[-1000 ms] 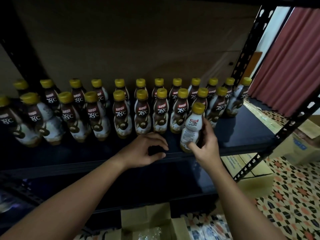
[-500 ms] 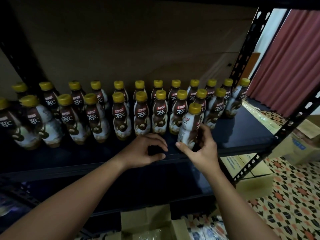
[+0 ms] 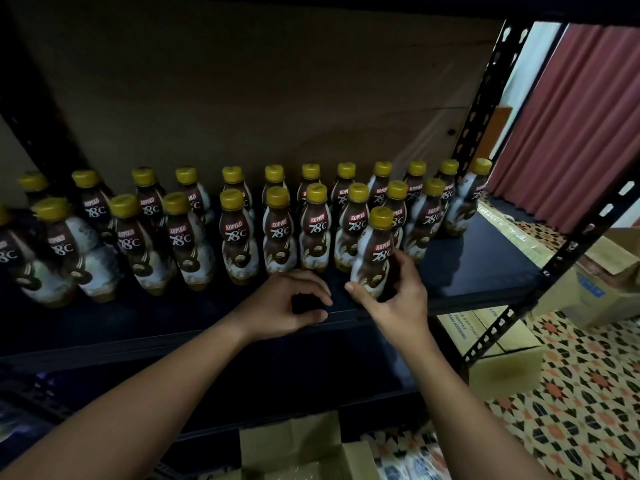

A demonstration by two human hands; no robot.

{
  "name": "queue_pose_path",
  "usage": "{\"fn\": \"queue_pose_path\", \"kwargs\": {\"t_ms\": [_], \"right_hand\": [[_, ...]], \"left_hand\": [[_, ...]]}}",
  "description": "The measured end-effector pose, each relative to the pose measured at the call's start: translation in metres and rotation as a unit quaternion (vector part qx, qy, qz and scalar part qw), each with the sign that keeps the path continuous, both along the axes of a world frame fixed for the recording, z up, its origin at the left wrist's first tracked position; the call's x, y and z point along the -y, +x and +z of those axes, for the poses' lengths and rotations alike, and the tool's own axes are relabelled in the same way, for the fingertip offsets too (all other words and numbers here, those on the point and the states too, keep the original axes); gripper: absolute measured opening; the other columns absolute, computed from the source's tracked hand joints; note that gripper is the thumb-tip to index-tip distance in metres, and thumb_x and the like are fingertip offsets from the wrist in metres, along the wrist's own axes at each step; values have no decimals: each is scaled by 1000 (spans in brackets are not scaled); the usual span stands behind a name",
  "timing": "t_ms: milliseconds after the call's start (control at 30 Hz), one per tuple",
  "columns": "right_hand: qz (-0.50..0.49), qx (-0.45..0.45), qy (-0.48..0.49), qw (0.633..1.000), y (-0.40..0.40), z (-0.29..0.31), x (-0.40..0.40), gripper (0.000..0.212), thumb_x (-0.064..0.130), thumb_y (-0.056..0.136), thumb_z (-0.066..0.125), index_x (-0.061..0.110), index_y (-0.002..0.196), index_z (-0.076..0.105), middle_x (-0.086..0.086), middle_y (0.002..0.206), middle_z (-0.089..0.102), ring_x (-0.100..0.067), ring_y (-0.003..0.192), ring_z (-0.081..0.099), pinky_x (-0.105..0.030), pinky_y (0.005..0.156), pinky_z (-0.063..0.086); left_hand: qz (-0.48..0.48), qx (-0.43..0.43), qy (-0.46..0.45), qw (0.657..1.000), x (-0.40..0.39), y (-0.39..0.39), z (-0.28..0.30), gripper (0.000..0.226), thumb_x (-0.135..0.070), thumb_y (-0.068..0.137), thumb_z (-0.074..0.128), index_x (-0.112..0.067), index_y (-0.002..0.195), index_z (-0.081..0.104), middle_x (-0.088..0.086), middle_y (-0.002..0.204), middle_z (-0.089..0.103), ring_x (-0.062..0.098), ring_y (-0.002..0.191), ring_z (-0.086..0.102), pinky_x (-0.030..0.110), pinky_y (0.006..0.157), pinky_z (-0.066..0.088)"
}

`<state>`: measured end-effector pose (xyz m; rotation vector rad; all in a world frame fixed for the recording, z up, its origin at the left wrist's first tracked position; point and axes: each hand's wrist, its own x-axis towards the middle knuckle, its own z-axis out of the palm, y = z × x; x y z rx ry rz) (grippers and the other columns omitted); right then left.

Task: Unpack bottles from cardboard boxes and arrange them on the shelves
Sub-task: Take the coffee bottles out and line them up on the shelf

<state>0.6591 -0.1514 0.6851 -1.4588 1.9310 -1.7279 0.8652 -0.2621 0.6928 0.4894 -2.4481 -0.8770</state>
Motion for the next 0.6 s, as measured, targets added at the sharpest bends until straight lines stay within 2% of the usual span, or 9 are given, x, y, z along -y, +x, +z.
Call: {"fn": "queue_pose_path", "kwargs": {"t_ms": [100,200,367,500,600], "right_hand": [[3,-15,8,1000,2,-1,0,88,40,67,93,21,141,49,7,132,57,-5,124,54,-20,103,43],[5,-40,6,999,4,-2,-1,82,35,72,91,19,141,50,8,131,58,-5,123,54,-13,102,42],[-5,-54,11,998,2,-4,-2,77,35,76,88,14,140,52,2,132,61,-12,125,56,-30,104,48],[-32,-59,5,998,-4,-5,-6,75,31,76,89,11,138,53,-1,132,61,-17,126,56,-36,104,48],[-47,-60,10,997,-16,-6,-11,73,32,76,88,11,137,54,-1,130,61,-18,124,57,-40,103,49]], "left_hand": [[0,-1,0,1000,1,0,-1,17,-24,88,81,-22,104,78,-14,117,68,5,117,62,30,105,48],[-1,1,-2,1000,1,1,-3,17,-25,88,81,-23,105,78,-15,118,68,5,117,62,34,105,48],[-19,20,-19,999,5,0,-2,23,-27,91,77,-27,114,77,-18,125,66,3,124,57,35,108,46],[-66,61,-69,994,6,-16,2,31,-30,97,68,-25,127,71,-16,134,64,0,131,50,30,112,41],[-80,72,-82,991,0,-42,0,34,-30,99,63,-22,132,69,-10,137,63,4,130,52,29,111,41]]}}
